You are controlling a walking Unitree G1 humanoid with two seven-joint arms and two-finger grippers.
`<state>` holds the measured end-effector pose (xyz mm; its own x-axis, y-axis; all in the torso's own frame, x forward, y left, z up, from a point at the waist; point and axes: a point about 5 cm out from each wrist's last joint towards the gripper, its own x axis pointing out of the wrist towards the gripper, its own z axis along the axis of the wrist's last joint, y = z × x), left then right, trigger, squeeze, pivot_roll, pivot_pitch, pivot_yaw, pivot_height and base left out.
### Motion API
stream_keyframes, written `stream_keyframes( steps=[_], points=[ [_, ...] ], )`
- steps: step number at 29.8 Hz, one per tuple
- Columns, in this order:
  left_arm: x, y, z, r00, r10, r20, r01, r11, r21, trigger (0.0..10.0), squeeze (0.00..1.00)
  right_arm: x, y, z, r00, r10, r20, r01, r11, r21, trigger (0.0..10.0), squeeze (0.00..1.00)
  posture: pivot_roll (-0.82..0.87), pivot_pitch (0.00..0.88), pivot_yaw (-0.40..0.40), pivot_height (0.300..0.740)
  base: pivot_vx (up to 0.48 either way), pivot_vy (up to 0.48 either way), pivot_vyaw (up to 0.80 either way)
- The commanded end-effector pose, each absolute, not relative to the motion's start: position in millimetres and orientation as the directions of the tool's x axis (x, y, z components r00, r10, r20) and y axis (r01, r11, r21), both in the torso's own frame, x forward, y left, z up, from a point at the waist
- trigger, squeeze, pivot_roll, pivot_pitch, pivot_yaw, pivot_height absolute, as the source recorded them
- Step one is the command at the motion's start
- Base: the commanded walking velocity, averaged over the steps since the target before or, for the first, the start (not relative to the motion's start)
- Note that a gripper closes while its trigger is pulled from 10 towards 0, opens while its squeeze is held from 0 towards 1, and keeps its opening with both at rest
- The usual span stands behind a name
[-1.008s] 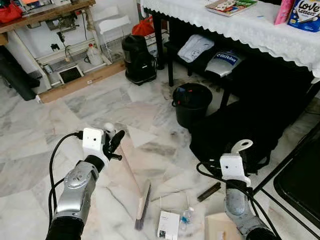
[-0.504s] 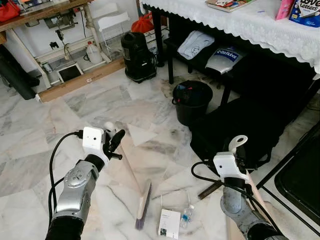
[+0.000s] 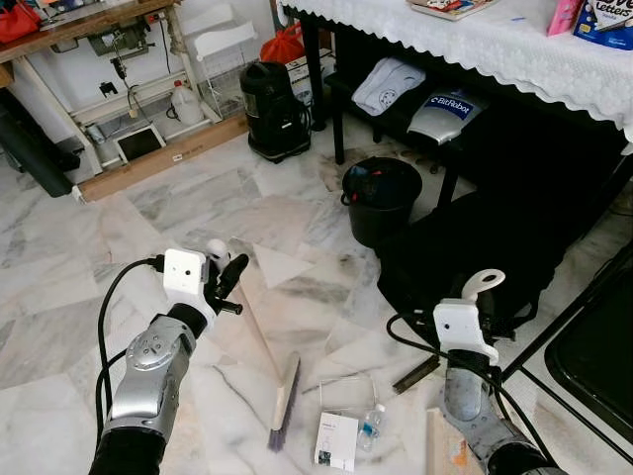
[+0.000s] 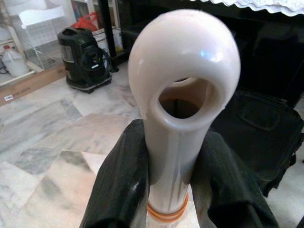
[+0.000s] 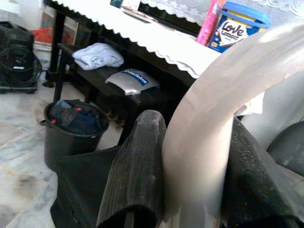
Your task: Sweep floor
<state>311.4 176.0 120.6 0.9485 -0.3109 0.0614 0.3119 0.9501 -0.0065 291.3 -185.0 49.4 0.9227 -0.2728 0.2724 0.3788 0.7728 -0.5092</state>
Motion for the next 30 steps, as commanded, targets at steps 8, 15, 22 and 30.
stream_keyframes(
  steps=[8,15,22,30],
  points=[
    [311.8,178.9,127.7,0.944,-0.323,0.071,0.324,0.946,-0.008,10.0,0.00,278.4,-177.2,25.8,0.949,-0.287,0.129,0.312,0.816,-0.487,10.0,0.00,0.02,0.096,0.135,0.740,0.000,0.000,0.00],
    [311.6,178.1,127.8,0.939,-0.339,0.061,0.341,0.940,-0.015,10.0,0.00,270.7,-186.2,12.4,0.913,-0.408,-0.009,0.377,0.852,-0.364,10.0,0.00,0.02,0.096,0.137,0.740,0.000,0.000,0.00],
    [311.1,175.7,127.6,0.934,-0.353,0.056,0.354,0.935,-0.022,10.0,0.00,268.5,-186.7,9.5,0.908,-0.416,-0.036,0.382,0.862,-0.335,10.0,0.00,0.02,0.098,0.135,0.740,0.000,0.000,0.00],
    [311.8,173.5,127.3,0.930,-0.365,0.044,0.366,0.930,-0.036,10.0,0.00,265.5,-180.0,5.7,0.906,-0.417,-0.074,0.386,0.885,-0.260,10.0,0.00,0.02,0.101,0.132,0.740,0.000,0.000,0.00]
  ],
)
